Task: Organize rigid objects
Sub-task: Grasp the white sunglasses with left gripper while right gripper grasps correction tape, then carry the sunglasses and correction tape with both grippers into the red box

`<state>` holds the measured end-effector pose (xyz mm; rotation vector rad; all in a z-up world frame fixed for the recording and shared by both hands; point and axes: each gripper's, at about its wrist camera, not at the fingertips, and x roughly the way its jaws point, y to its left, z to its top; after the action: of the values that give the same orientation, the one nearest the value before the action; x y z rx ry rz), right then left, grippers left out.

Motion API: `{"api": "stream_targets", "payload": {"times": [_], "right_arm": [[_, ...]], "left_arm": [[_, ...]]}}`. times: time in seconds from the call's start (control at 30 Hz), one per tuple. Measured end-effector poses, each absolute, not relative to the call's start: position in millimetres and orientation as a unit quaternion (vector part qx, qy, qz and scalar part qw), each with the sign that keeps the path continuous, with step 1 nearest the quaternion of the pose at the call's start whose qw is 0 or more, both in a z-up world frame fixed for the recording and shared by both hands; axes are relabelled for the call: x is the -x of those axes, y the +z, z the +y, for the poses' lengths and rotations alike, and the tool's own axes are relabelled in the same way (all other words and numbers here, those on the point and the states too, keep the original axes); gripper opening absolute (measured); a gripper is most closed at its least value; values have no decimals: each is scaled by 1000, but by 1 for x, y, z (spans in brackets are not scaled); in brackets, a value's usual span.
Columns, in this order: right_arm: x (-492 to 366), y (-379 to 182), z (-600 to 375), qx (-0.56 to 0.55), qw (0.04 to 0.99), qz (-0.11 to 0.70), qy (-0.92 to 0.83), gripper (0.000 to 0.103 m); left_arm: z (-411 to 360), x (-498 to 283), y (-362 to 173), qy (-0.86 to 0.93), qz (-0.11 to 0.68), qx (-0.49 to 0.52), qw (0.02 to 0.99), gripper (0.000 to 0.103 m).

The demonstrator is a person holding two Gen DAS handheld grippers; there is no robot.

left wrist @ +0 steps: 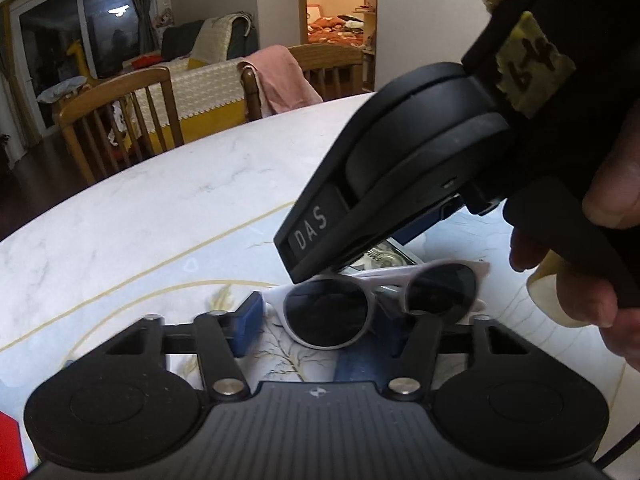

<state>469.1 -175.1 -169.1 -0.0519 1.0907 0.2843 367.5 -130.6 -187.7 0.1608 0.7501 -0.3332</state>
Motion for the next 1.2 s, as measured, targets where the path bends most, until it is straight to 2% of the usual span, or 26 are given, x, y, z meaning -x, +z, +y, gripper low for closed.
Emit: {"api": "stream_targets", "payload": {"times": [0.67, 1.2], "right_arm": [[-434, -159, -214, 17, 840, 525, 132, 51], [-354, -105, -232, 21, 845, 505, 176, 51]], "left_arm": [[-119, -318, -165, -153, 384, -54, 909, 57], [-88, -261, -111, -113, 389, -15, 914, 57]]}}
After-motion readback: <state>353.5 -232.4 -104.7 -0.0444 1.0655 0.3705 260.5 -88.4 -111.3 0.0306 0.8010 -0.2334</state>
